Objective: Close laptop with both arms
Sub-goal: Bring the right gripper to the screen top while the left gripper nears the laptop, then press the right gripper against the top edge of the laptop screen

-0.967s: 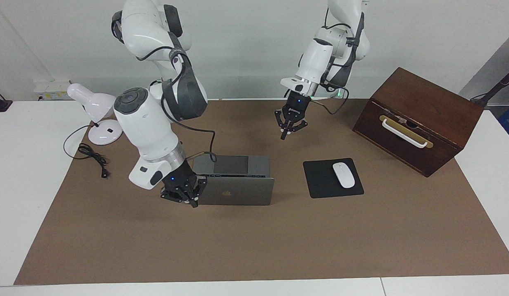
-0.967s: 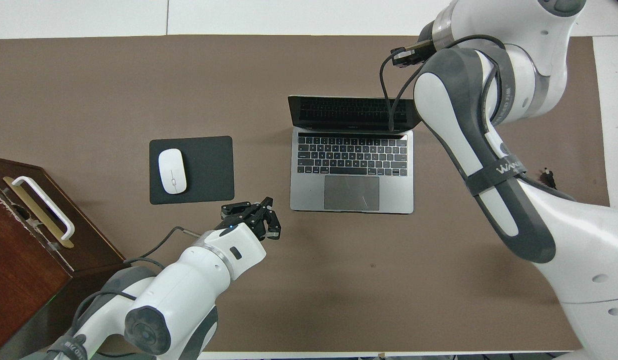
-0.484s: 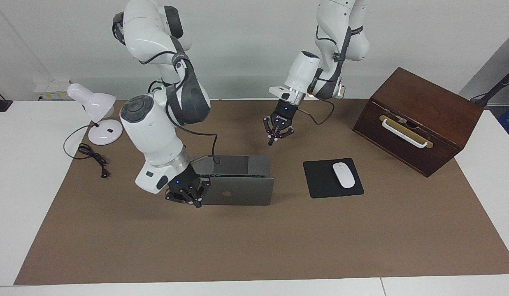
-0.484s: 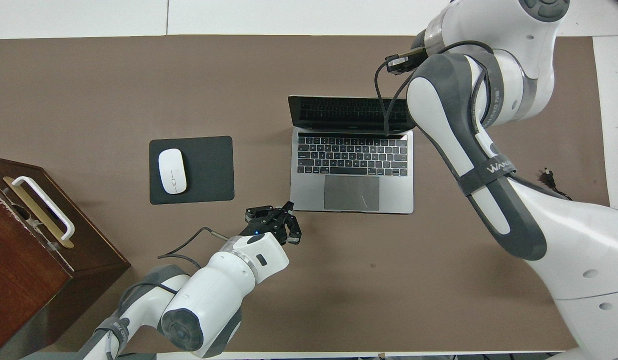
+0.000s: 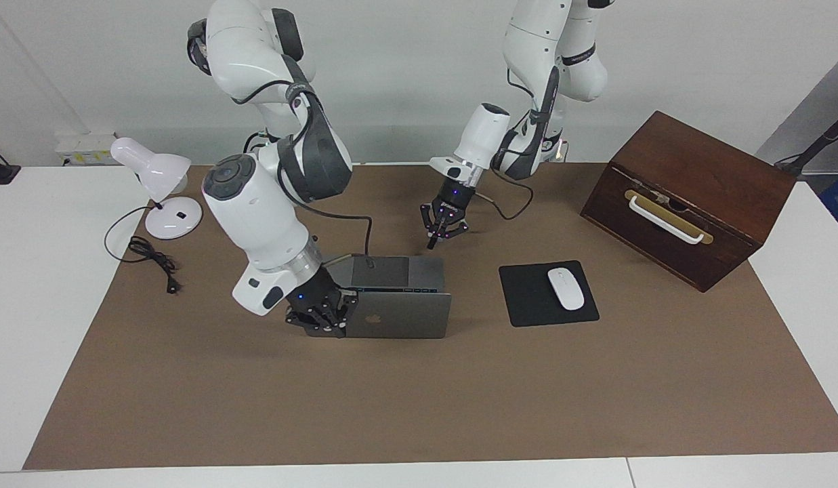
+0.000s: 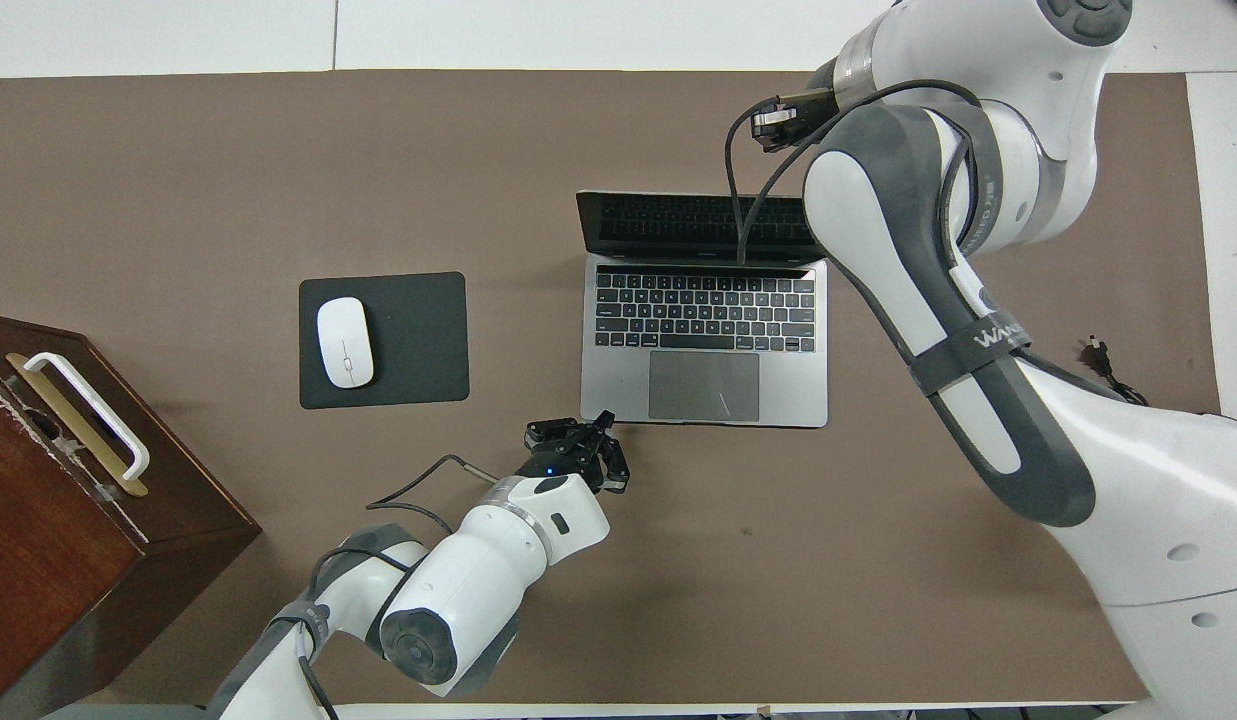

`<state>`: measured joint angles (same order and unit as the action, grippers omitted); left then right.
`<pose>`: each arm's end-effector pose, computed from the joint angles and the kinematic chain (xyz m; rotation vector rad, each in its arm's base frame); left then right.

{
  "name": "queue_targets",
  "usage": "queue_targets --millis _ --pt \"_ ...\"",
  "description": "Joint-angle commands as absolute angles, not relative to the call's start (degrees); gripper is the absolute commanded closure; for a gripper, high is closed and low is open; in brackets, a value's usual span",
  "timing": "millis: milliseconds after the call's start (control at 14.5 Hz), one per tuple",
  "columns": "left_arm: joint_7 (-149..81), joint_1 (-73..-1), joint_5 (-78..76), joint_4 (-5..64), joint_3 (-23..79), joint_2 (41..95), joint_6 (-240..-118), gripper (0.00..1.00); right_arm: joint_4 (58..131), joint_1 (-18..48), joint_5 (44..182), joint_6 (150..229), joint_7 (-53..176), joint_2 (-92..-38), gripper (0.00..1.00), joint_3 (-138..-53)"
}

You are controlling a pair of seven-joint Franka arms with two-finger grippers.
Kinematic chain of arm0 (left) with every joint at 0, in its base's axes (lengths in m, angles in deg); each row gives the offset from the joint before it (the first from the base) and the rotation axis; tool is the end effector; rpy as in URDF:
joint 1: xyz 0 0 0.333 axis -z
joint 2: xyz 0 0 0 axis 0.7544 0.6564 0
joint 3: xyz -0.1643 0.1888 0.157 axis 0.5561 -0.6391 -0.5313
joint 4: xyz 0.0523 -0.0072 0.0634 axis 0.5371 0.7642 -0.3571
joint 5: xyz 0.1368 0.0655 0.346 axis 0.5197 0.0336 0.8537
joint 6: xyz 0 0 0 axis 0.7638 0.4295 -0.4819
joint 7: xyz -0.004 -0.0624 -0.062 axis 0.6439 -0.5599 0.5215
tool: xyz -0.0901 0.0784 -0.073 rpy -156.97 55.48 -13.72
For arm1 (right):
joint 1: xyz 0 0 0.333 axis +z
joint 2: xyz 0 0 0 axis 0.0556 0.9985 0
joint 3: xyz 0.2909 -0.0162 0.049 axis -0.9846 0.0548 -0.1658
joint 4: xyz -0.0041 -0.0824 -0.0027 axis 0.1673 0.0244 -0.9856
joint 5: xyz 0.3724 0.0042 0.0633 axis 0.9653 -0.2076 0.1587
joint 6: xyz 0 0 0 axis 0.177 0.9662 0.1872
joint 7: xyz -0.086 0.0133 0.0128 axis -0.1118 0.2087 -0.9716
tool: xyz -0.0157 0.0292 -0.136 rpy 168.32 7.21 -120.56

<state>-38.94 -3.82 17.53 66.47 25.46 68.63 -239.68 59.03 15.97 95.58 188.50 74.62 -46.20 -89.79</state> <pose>0.3727 -0.3596 0.2595 2.5637 -0.6329 0.9060 0.7055 0.1972 0.4225 -2.8535 -0.1209 -0.2933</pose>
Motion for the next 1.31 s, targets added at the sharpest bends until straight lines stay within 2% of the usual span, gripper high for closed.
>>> queue_targets --millis 0,1244 --pt "-39.8 -2.6 17.4 64.4 24.4 71.4 -241.1 1.00 60.0 17.0 97.0 189.6 78.4 -46.9 1.00 -90.1" --pt "-44.3 -3.6 17.7 63.0 24.3 75.7 -241.1 1.00 60.8 17.3 97.9 189.5 78.6 -47.0 1.00 -90.1"
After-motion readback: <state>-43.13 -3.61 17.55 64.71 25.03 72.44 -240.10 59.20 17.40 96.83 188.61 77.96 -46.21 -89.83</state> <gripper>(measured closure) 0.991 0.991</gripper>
